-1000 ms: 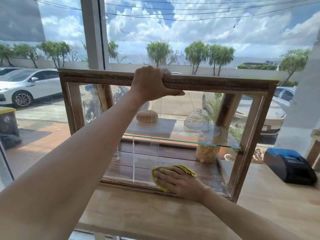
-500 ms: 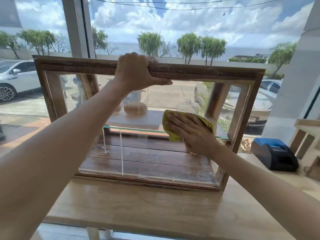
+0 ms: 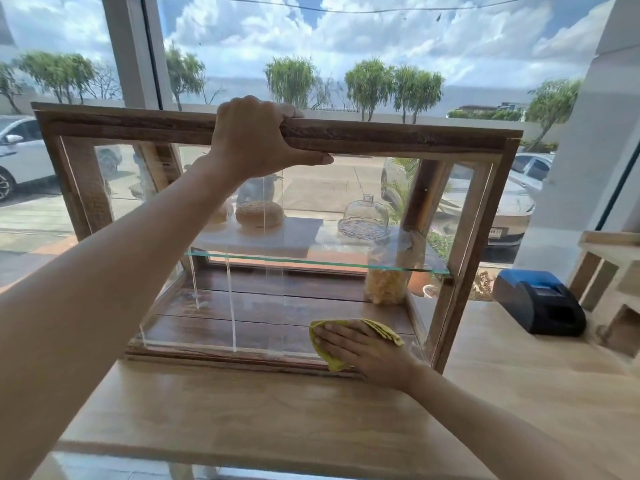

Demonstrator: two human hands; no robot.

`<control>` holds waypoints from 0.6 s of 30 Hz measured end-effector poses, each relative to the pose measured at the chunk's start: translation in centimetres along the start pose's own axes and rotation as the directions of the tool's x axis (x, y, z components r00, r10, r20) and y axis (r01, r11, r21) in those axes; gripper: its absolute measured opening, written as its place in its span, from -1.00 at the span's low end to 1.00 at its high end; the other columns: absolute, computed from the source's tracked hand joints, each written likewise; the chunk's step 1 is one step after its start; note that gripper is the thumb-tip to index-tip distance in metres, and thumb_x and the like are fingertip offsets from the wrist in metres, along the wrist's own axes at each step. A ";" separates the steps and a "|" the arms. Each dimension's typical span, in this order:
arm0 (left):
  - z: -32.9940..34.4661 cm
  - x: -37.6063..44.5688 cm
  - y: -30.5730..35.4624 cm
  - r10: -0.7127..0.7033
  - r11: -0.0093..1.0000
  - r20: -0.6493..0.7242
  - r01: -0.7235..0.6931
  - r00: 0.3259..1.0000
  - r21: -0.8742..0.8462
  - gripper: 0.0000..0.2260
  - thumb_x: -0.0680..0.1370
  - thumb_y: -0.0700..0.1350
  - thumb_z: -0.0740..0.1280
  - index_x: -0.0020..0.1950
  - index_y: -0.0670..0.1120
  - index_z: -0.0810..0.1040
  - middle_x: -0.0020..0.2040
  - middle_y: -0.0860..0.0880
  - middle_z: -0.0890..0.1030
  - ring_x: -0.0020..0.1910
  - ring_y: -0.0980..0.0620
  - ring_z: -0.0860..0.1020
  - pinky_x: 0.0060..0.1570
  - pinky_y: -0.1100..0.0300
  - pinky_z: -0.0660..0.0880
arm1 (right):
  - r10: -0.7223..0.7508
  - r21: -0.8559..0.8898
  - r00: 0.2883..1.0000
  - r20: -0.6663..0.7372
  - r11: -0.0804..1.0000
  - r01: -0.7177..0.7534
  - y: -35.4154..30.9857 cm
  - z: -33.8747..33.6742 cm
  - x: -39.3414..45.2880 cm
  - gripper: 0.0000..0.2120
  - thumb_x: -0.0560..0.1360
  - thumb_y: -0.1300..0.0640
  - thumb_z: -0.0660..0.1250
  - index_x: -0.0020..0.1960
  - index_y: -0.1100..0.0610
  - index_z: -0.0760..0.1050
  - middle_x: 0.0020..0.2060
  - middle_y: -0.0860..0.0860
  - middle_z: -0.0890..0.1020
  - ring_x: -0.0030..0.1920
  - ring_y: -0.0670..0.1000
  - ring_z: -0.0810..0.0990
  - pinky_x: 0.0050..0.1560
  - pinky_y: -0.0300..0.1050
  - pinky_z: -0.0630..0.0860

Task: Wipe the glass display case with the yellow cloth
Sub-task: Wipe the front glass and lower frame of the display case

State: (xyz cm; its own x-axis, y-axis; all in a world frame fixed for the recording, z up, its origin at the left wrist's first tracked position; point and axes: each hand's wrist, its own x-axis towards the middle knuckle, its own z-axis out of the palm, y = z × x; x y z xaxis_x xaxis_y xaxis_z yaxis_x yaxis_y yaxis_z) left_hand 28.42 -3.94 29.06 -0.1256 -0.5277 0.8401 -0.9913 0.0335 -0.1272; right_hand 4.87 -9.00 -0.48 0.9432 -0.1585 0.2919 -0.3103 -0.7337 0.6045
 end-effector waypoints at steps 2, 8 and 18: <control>0.1 0.0 0.0 -0.007 1.000 0.000 0.007 1.000 -0.011 -0.21 0.17 0.59 0.15 0.13 0.08 0.61 -0.32 -0.02 0.64 -0.24 -0.05 0.61 -0.13 0.18 0.40 | -0.008 0.046 1.000 -0.003 0.999 0.009 -0.5 0.6 -0.4 -0.50 0.56 0.18 0.07 0.50 0.14 0.17 0.49 0.03 0.20 0.51 0.01 0.10 0.52 -0.08 -0.11; -0.1 0.0 0.1 -0.017 0.999 0.009 0.017 1.000 -0.040 -0.18 0.14 0.59 0.11 0.13 0.08 0.61 -0.28 0.00 0.67 -0.24 -0.01 0.62 -0.16 0.22 0.42 | -0.047 0.056 0.987 -0.155 0.997 0.057 -1.1 -0.5 0.0 -0.62 0.64 0.24 -0.02 0.42 0.12 0.28 0.42 0.01 0.38 0.40 -0.02 0.32 0.28 -0.10 0.37; -0.4 0.0 0.0 -0.022 0.998 0.057 0.026 0.998 -0.059 -0.19 0.14 0.60 0.10 0.10 0.09 0.61 -0.28 0.04 0.65 -0.25 0.04 0.59 -0.17 0.25 0.41 | 0.140 0.039 0.881 -0.452 0.990 -0.137 3.2 -9.1 11.0 -0.50 0.54 0.42 -0.03 0.42 0.19 0.34 0.41 0.11 0.38 0.43 0.06 0.32 0.37 -0.01 0.29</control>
State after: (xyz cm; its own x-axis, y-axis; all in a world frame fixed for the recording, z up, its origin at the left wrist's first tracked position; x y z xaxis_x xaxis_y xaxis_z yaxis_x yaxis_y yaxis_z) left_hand 28.42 -3.61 29.22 -0.1010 -0.5760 0.8112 -0.9948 0.0703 -0.0740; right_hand 13.14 -7.07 11.36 0.7342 0.0562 0.6766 -0.4317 -0.7305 0.5291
